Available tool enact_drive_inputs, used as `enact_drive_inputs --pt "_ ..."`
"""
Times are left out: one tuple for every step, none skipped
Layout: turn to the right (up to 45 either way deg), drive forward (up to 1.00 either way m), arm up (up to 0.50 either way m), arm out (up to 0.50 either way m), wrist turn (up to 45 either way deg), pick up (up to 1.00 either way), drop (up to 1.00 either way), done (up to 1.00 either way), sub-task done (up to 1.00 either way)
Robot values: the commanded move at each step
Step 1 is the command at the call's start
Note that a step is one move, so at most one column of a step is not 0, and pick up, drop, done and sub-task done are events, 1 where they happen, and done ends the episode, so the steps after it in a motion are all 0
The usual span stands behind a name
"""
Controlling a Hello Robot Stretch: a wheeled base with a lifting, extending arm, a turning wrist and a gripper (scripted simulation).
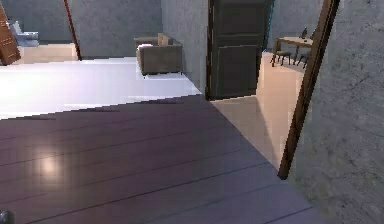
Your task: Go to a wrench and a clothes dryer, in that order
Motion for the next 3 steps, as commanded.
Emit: enact_drive_inputs --pt "9.0 0.0 0.0 0.0 0.0 0.0 0.0 0.0 0.0" --pt "0.0 1.0 0.0 0.0 0.0 0.0 0.0 0.0 0.0" --pt "0.0 0.5 0.0 0.0 0.0 0.0 0.0 0.0 0.0"
